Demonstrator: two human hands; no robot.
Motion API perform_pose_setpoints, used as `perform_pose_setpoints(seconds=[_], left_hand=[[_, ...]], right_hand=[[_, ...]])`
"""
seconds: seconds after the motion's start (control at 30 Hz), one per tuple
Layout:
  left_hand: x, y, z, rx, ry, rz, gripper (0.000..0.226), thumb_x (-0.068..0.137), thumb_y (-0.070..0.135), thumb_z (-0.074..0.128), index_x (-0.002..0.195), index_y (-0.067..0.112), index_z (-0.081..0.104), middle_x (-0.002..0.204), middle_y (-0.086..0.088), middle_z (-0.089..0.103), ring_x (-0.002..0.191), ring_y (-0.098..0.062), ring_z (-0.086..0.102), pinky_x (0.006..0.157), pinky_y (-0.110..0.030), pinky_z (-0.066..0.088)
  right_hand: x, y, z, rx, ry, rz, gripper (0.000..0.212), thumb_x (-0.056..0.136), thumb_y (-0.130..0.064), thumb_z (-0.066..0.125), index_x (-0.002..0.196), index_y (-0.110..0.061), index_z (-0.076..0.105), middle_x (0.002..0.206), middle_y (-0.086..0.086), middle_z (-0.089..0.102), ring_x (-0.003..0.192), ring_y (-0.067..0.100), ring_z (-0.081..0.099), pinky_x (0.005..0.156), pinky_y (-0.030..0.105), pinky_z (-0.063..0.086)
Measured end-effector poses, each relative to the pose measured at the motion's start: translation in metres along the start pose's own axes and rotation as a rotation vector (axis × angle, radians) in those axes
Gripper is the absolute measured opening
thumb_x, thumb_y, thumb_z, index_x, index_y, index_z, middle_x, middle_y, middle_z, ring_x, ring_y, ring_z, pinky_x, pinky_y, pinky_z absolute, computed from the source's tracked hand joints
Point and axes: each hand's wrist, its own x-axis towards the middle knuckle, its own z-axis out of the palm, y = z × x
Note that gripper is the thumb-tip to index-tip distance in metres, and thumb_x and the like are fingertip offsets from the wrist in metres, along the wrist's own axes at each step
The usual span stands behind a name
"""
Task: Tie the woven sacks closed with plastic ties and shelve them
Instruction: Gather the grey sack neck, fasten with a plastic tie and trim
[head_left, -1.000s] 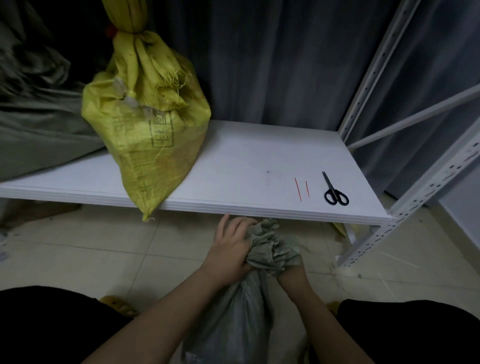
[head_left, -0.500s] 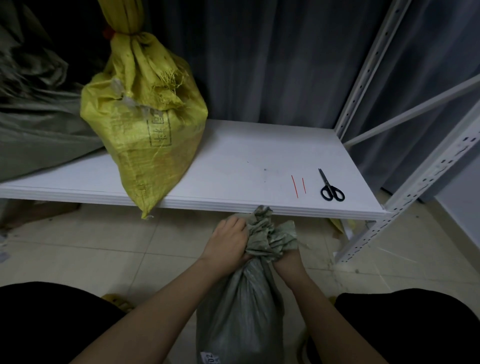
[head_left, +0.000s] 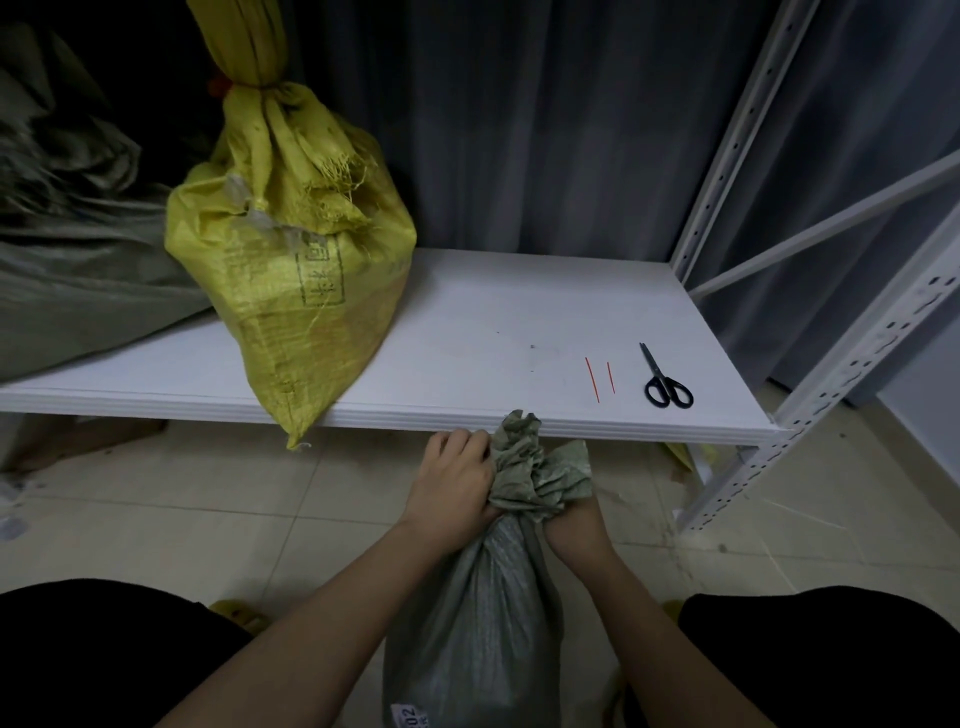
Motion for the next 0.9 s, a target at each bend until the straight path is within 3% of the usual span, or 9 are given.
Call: perform_pose_setpoints(seconds=[0.1, 0.17, 0.27, 0.37, 0.57, 0.7, 0.8, 0.9], left_hand=[[0.003, 0.0, 0.0, -0.02, -0.088, -0.041, 0.036, 0.072, 0.051, 0.04, 0.072, 0.021, 0.061, 0.077, -0.003, 0.053, 0.077, -0.02, 0.036, 0.065, -0.031, 0.022], [0.004, 0.003, -0.002, -0.06, -0.149, -0.056, 0.048, 0.074, 0.052, 0.031, 0.083, 0.017, 0.063, 0.087, -0.006, 0.055, 0.085, -0.024, 0.044, 0.068, -0.032, 0.022], [0.007, 0.004, -0.001, -0.106, -0.213, -0.121, 0.05, 0.088, 0.05, 0.031, 0.113, 0.016, 0.056, 0.114, -0.006, 0.049, 0.109, -0.026, 0.041, 0.084, -0.032, 0.024], [0.01, 0.004, 0.0, -0.198, -0.229, -0.196, 0.039, 0.091, 0.041, 0.047, 0.117, 0.014, 0.055, 0.119, -0.007, 0.05, 0.113, -0.027, 0.042, 0.088, -0.032, 0.027], [0.015, 0.006, -0.003, -0.335, -0.273, -0.302, 0.042, 0.088, 0.038, 0.052, 0.119, 0.011, 0.06, 0.12, -0.014, 0.056, 0.115, -0.033, 0.047, 0.09, -0.034, 0.037], [0.014, 0.002, -0.006, -0.588, -0.349, -0.359, 0.056, 0.071, 0.046, 0.049, 0.116, 0.015, 0.063, 0.121, -0.013, 0.06, 0.113, -0.03, 0.056, 0.089, -0.036, 0.048], [0.016, -0.002, -0.007, -0.669, -0.404, -0.365, 0.042, 0.077, 0.034, 0.059, 0.114, 0.014, 0.063, 0.122, -0.011, 0.061, 0.112, -0.027, 0.059, 0.087, -0.031, 0.048], [0.02, -0.006, -0.006, -0.651, -0.484, -0.327, 0.038, 0.082, 0.025, 0.063, 0.117, 0.012, 0.06, 0.122, -0.011, 0.062, 0.112, -0.026, 0.059, 0.087, -0.03, 0.047]], right_hand=[[-0.001, -0.005, 0.006, -0.086, 0.144, -0.202, 0.031, 0.087, 0.021, 0.045, 0.103, -0.005, 0.053, 0.094, 0.001, 0.059, 0.078, -0.011, 0.057, 0.071, -0.001, 0.041], [-0.006, -0.009, 0.007, -0.042, 0.194, -0.243, 0.03, 0.085, 0.021, 0.047, 0.103, -0.001, 0.057, 0.099, 0.002, 0.058, 0.088, -0.002, 0.058, 0.074, 0.001, 0.041], [-0.01, -0.002, 0.003, -0.15, 0.244, -0.261, 0.024, 0.083, 0.012, 0.053, 0.094, -0.004, 0.067, 0.089, 0.003, 0.064, 0.086, 0.013, 0.059, 0.069, 0.018, 0.042], [-0.014, 0.008, 0.0, -0.231, 0.325, -0.264, 0.013, 0.083, -0.003, 0.063, 0.072, -0.01, 0.064, 0.071, 0.005, 0.064, 0.068, 0.018, 0.06, 0.061, 0.032, 0.045], [-0.031, 0.019, 0.012, -0.46, 0.555, -0.578, 0.004, 0.075, -0.014, 0.07, 0.072, -0.015, 0.071, 0.069, 0.0, 0.063, 0.065, 0.013, 0.056, 0.058, 0.027, 0.045], [-0.029, 0.016, 0.013, -0.763, 0.504, -0.95, 0.011, 0.081, -0.02, 0.065, 0.073, -0.014, 0.07, 0.069, 0.002, 0.062, 0.065, 0.022, 0.054, 0.058, 0.032, 0.042], [-0.022, -0.004, 0.004, -0.998, 0.404, -1.239, 0.017, 0.086, -0.019, 0.064, 0.07, -0.014, 0.066, 0.071, 0.001, 0.061, 0.073, 0.021, 0.048, 0.061, 0.033, 0.036], [-0.011, -0.022, -0.006, -1.074, 0.357, -1.428, 0.012, 0.082, -0.02, 0.071, 0.07, -0.018, 0.067, 0.098, 0.001, 0.059, 0.091, 0.02, 0.048, 0.079, 0.033, 0.036]])
